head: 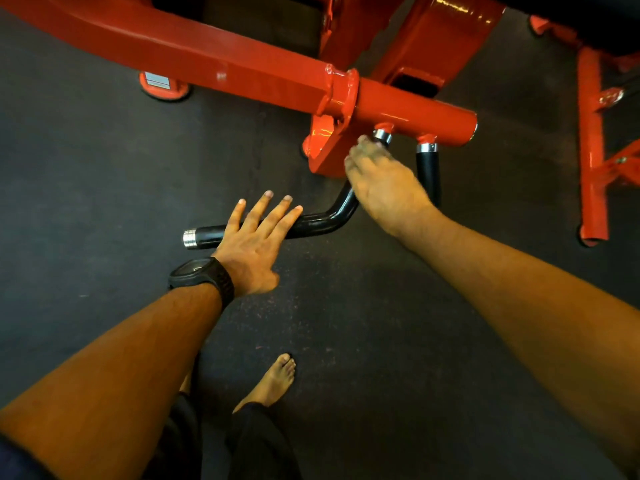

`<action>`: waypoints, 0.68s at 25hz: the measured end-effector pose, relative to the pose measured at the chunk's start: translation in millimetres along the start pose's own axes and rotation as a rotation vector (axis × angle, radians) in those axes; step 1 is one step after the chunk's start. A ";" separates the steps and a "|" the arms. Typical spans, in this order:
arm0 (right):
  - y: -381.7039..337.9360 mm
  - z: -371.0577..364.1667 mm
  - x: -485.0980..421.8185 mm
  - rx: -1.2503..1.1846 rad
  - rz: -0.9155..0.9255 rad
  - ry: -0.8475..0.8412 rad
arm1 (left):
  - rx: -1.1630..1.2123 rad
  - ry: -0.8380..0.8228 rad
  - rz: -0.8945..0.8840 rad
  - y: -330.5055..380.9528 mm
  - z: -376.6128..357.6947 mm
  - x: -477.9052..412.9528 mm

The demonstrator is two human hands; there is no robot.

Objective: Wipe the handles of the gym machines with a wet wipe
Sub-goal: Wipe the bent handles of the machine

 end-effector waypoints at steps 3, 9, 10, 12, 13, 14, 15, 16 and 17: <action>10.9 1.8 -9.6 0.075 0.118 -0.037 | 0.003 0.004 0.004 1.2 -0.7 0.1; -16.5 -1.8 -11.4 0.152 0.191 -0.160 | -0.013 -0.023 0.018 1.4 0.0 -0.4; -9.3 1.8 -15.1 0.106 0.128 -0.150 | -0.016 -0.025 0.018 1.2 0.2 -0.8; -7.5 7.7 -17.7 0.099 0.031 -0.181 | -0.015 -0.018 0.016 0.8 -0.1 -1.7; -17.0 3.7 -17.1 0.127 0.061 -0.208 | -0.020 -0.016 0.017 1.1 0.0 -1.8; -27.6 1.3 -15.3 0.174 0.129 -0.233 | -0.027 -0.020 0.019 1.7 0.0 -1.5; -33.0 2.3 -13.9 0.187 0.186 -0.248 | -0.033 -0.024 0.020 2.2 -0.1 -1.5; -26.6 4.6 -15.2 0.167 0.185 -0.244 | -0.037 -0.025 0.020 2.5 -0.7 -1.3; -11.3 8.2 -18.3 0.132 0.104 -0.230 | -0.039 -0.022 0.018 2.2 -0.9 -1.5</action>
Point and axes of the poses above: each hand's wrist, its own x-axis away from the middle knuckle, its own z-axis out of the back of the hand, y = z × x, the point moved 5 cm from there along -x, towards the middle knuckle, and after that the axes turned 4 degrees about y, right-handed, at the moved point
